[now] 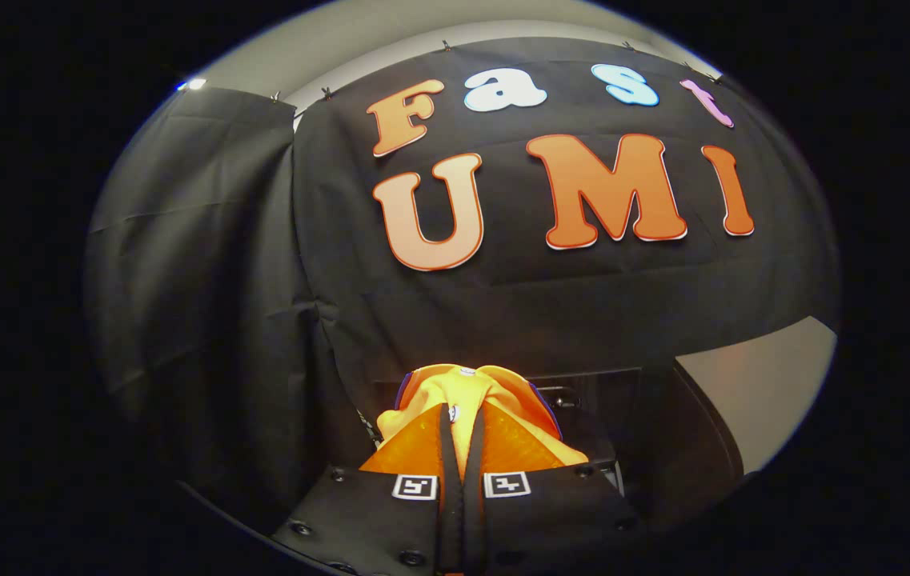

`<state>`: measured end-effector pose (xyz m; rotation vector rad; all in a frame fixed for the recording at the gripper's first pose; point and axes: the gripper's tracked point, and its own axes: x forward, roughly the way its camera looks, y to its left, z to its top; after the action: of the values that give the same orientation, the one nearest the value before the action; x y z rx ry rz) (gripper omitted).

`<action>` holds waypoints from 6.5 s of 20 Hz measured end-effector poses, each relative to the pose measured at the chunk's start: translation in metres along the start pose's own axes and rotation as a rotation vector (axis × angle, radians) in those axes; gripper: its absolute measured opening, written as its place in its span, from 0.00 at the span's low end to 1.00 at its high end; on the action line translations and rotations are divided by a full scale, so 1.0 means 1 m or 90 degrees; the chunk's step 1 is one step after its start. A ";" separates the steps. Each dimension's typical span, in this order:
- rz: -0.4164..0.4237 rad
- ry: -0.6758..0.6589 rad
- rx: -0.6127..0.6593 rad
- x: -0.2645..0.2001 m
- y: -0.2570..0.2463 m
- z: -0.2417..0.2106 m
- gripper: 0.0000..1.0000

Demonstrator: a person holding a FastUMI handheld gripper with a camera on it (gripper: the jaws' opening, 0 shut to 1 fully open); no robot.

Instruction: Put the clothes into the washing machine and then close the washing machine lid.

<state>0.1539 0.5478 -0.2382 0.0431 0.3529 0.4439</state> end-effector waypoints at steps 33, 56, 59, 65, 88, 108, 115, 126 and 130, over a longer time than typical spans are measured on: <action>-0.129 0.370 -0.011 0.093 -0.050 -0.270 0.99; -0.134 0.036 -0.028 0.154 -0.082 0.058 0.99; -0.163 0.090 -0.004 0.187 -0.109 0.029 1.00; -0.162 0.117 -0.036 0.224 -0.107 0.008 0.99; -0.136 0.083 -0.052 0.171 -0.094 0.000 0.99; -0.132 0.067 -0.072 0.067 -0.070 -0.081 0.96; -0.153 0.151 -0.066 0.037 -0.080 -0.174 0.98; -0.148 0.135 -0.059 0.032 -0.071 -0.154 0.99; -0.134 0.121 -0.028 0.033 -0.058 -0.133 0.99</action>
<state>0.1597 0.5046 -0.3804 -0.0792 0.5296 0.2469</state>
